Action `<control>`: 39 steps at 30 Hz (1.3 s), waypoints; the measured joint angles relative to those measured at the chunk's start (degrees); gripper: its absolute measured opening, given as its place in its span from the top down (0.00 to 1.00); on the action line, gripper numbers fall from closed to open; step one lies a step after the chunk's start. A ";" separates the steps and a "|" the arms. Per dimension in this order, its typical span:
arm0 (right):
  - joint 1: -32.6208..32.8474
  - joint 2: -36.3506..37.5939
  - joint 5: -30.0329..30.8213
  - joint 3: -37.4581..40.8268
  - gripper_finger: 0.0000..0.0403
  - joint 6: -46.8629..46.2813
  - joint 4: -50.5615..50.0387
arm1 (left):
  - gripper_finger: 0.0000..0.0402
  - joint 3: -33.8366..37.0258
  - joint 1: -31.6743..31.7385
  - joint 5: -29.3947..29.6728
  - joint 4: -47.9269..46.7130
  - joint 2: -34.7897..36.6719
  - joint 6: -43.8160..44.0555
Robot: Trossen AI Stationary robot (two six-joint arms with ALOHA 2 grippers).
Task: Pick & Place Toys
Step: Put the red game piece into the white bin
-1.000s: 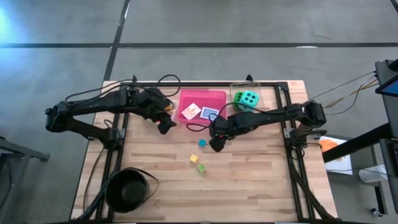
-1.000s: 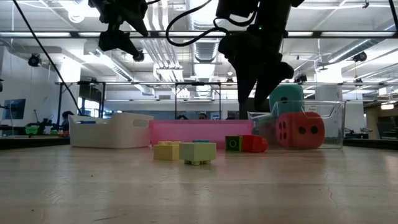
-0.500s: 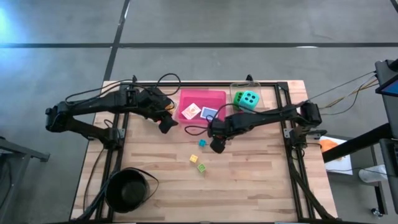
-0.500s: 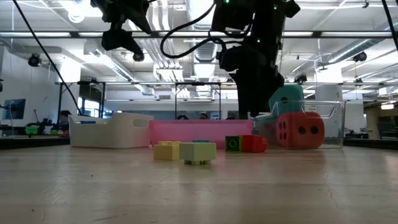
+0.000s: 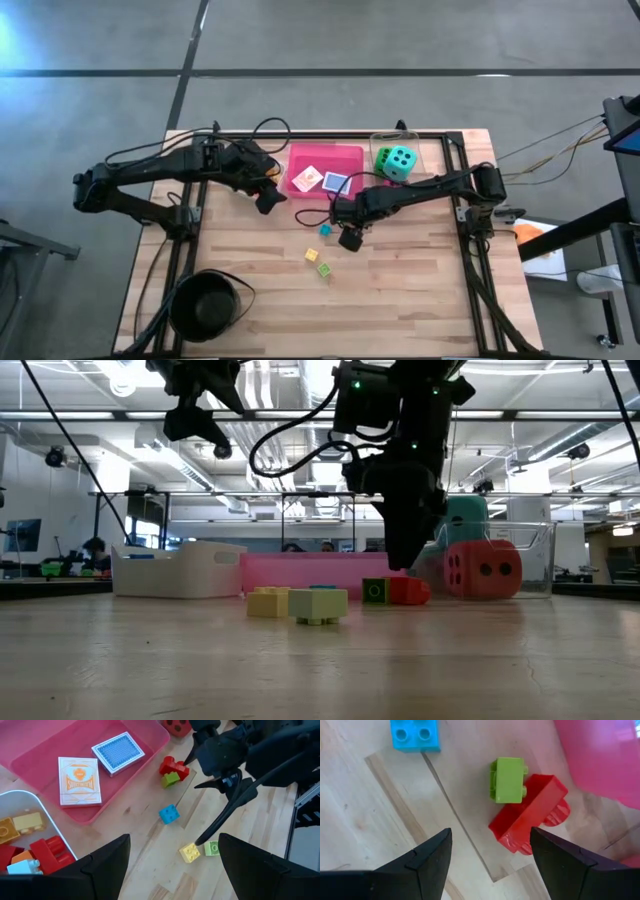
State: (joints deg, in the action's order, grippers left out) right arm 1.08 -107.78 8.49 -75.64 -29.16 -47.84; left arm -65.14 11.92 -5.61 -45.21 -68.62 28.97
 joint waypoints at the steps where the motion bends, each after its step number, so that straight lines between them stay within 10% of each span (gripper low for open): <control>1: 0.00 -0.01 0.01 -0.01 0.36 0.29 0.12 | 0.25 0.00 0.00 -0.02 0.00 -0.02 0.00; 19: 0.00 -0.09 -1.19 0.00 0.09 -0.40 0.09 | 0.25 0.00 0.00 -0.02 0.21 -0.07 1.33; 39: -1.18 -0.12 7.92 4.15 0.07 -1.91 1.15 | 0.25 0.00 0.00 -0.02 0.21 -0.07 2.62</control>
State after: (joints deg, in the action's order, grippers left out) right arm -0.10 -107.90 16.40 -71.48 -31.07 -46.69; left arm -65.14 11.92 -5.63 -44.99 -68.69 31.59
